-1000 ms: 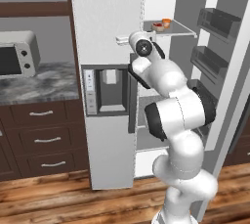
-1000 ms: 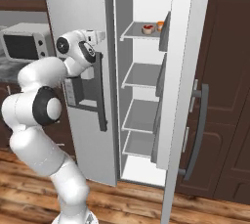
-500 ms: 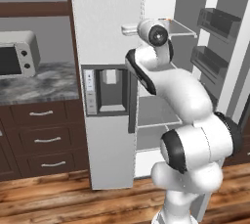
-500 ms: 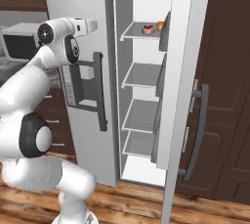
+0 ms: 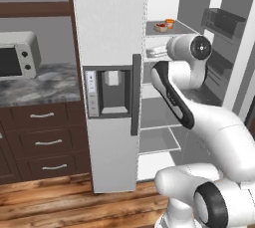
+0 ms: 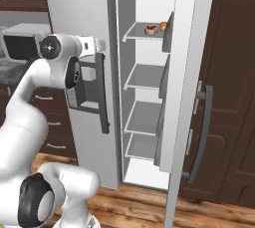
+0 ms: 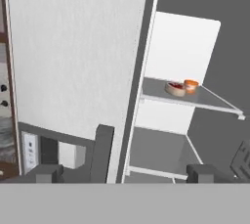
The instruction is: Pick up the frozen steak from the freezer, place it on any shelf in the fridge, and close the fridge and freezer doors when done.
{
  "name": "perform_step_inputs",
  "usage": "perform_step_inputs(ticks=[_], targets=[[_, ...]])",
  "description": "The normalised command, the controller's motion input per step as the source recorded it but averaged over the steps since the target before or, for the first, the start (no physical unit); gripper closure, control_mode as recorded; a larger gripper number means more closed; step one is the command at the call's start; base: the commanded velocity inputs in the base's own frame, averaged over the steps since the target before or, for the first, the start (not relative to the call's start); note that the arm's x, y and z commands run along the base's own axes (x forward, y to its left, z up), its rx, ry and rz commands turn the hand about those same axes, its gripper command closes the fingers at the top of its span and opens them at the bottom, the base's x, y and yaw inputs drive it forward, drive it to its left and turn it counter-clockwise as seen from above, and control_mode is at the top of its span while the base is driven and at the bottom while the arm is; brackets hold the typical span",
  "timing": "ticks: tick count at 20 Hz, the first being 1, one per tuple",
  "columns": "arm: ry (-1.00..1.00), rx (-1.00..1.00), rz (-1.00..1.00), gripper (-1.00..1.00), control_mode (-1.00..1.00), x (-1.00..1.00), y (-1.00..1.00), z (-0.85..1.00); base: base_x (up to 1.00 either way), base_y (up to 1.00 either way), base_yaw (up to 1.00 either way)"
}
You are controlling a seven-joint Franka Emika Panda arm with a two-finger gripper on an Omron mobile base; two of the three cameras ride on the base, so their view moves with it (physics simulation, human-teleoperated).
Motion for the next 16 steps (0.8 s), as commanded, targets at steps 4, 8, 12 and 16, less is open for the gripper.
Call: perform_step_inputs(ticks=[4, 8, 12, 16], targets=[[0.15, -0.04, 0.0, -1.0, -1.0, -1.0, -0.2, -0.67, 0.0, 0.0, 0.0], [0.04, 0.0, 0.0, -1.0, -1.0, -1.0, -0.54, -0.1, 0.0, 0.0, 0.0], [0.0, 0.04, 0.0, -1.0, -1.0, -1.0, -0.67, 0.02, 0.0, 0.0, 0.0], [0.0, 0.07, -0.01, -1.0, -1.0, -1.0, -0.84, 0.09, 0.0, 0.0, 0.0]])
